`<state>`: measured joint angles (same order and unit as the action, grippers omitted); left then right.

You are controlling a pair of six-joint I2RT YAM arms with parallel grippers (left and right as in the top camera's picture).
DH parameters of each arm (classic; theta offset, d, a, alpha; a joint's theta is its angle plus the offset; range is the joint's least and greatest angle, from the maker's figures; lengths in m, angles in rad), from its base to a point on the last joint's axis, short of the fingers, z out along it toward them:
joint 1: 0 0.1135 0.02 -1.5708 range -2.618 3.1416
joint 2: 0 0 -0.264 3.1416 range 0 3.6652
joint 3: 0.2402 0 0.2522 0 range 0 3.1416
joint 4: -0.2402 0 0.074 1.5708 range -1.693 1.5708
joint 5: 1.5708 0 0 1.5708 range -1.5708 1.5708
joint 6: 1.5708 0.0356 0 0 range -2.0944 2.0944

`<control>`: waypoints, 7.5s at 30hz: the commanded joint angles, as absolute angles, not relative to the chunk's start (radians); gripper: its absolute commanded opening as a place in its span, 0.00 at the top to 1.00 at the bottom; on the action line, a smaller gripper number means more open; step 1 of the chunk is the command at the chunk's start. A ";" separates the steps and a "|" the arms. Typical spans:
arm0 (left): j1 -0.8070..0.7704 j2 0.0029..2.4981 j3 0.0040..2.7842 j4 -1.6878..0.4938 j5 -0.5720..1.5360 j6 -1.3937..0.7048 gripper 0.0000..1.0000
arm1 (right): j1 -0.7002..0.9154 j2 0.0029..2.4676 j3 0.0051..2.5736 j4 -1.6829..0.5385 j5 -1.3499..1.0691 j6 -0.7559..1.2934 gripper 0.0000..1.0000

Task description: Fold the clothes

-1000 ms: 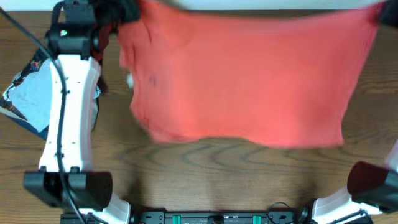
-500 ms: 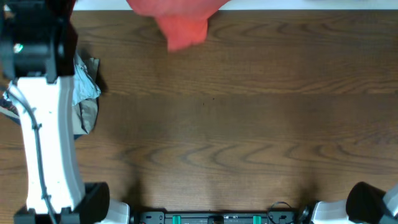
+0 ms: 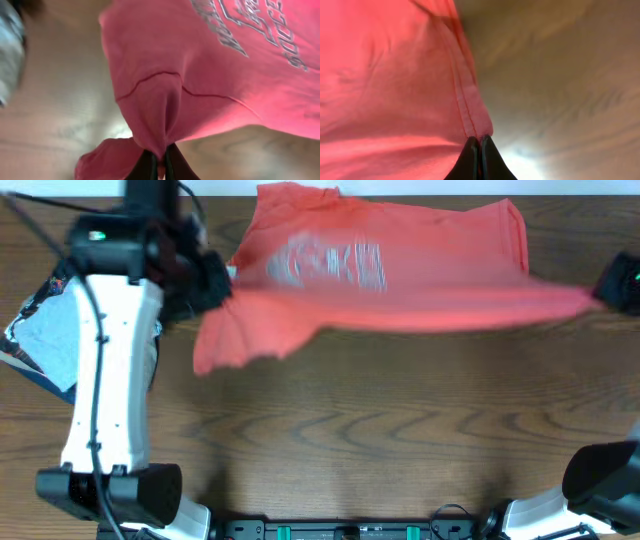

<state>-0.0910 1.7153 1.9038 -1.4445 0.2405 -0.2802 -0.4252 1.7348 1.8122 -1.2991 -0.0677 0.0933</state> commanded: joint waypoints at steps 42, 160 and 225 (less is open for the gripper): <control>-0.162 1.451 1.243 -1.127 0.224 -0.362 0.94 | -0.456 1.578 1.374 -1.227 -0.001 0.204 0.99; 0.004 1.699 0.979 -0.850 -0.037 -0.360 0.73 | -0.444 1.843 1.101 -0.813 0.143 0.258 0.85; -0.375 1.705 1.186 -0.562 -0.020 -0.212 0.94 | -0.402 1.676 1.112 -0.762 -0.078 0.204 0.69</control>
